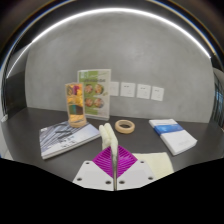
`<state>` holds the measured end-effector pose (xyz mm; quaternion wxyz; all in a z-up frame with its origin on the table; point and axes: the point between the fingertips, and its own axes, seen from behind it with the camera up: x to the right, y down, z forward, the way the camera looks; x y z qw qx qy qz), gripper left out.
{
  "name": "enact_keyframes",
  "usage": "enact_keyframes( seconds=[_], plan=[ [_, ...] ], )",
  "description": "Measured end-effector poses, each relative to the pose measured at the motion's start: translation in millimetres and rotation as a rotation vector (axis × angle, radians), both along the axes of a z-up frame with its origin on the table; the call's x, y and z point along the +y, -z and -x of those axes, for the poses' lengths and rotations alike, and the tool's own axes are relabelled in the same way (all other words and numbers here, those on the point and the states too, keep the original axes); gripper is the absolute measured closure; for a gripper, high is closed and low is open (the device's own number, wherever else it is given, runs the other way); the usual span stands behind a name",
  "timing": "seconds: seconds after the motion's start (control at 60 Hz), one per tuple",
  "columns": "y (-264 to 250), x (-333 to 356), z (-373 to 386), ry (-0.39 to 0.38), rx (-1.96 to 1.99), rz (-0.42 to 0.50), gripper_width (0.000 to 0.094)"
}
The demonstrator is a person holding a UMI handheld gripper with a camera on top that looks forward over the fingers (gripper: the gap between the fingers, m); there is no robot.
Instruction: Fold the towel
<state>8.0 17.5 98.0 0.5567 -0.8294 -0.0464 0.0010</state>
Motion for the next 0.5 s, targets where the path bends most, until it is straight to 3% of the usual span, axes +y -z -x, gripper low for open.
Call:
enact_keyframes(
  seconds=[0.133,0.283,0.367,0.433,0.5],
  plan=[
    [6,-7,-85,0.077,0.006,-0.002,0.0912],
    [54,-13,-164,0.198,-0.025,0.086,0.0906],
    [80,-14,-176,0.214,0.018,0.151,0.0903],
    [80,-14,-179,0.217,0.028,0.138,0.0899],
    [79,-20,-181,0.237,0.040,0.141,0.0789]
  ],
)
